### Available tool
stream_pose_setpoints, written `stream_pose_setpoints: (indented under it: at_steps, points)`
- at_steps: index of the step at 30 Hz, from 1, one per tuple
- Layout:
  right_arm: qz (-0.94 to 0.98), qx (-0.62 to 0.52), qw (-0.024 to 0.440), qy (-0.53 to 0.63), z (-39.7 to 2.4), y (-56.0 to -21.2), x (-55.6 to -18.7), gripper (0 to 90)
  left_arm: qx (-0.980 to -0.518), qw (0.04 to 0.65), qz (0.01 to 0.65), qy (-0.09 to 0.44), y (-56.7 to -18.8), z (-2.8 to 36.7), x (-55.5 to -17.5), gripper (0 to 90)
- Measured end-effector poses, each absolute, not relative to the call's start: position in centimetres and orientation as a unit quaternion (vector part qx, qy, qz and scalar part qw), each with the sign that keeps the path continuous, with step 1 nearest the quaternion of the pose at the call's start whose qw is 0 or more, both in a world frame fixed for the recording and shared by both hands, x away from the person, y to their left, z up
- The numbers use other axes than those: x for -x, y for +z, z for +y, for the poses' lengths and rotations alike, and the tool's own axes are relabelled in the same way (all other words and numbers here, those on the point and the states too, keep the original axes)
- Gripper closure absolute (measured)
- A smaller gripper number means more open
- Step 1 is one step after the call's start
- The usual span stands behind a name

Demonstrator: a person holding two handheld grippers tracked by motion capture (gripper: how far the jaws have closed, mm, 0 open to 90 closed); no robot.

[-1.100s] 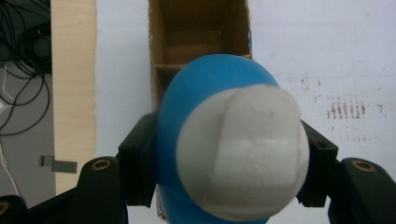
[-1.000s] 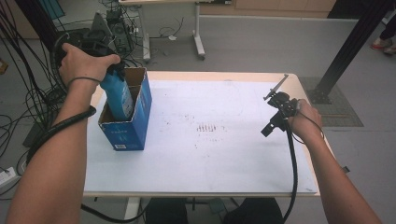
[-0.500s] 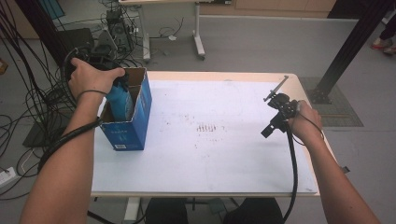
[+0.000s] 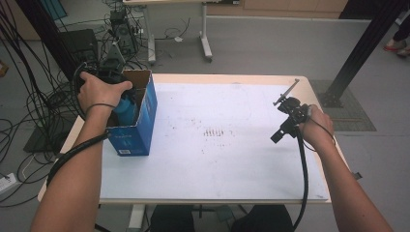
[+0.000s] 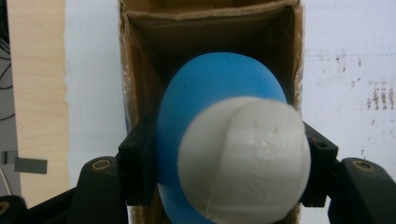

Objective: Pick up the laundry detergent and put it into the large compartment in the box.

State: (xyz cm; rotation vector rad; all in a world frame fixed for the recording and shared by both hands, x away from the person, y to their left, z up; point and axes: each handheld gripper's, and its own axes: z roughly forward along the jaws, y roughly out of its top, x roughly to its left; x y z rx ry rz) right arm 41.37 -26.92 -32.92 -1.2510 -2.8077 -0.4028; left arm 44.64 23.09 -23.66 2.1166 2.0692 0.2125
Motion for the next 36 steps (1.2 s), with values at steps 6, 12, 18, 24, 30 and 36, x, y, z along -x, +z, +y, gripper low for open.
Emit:
stream_pose_setpoints:
  at_steps: [6,12,18,24,30,36]
  points:
    - [-0.906,0.402,0.017,-0.132,-26.9,-32.9,-41.3,4.9,-0.711,0.082,0.696,0.065,-24.5,23.0,-44.7,37.5]
    - [-0.907,0.4,0.018,-0.131,-26.8,-33.0,-41.3,4.9,-0.71,0.079,0.697,0.061,-25.4,23.0,-44.7,37.5]
    - [-0.907,0.401,0.014,-0.13,-26.8,-32.9,-41.4,5.0,-0.709,0.074,0.698,0.063,-26.2,23.1,-44.6,37.5]
    - [-0.907,0.401,0.015,-0.13,-26.8,-33.0,-41.4,4.9,-0.709,0.077,0.698,0.067,-26.6,23.0,-44.7,37.5]
    - [-0.908,0.4,0.014,-0.128,-26.7,-33.0,-41.4,4.9,-0.709,0.076,0.698,0.069,-26.6,22.9,-44.7,37.5]
    - [-0.907,0.4,0.016,-0.129,-26.7,-33.1,-41.5,4.8,-0.707,0.078,0.699,0.068,-26.7,23.0,-44.7,37.5]
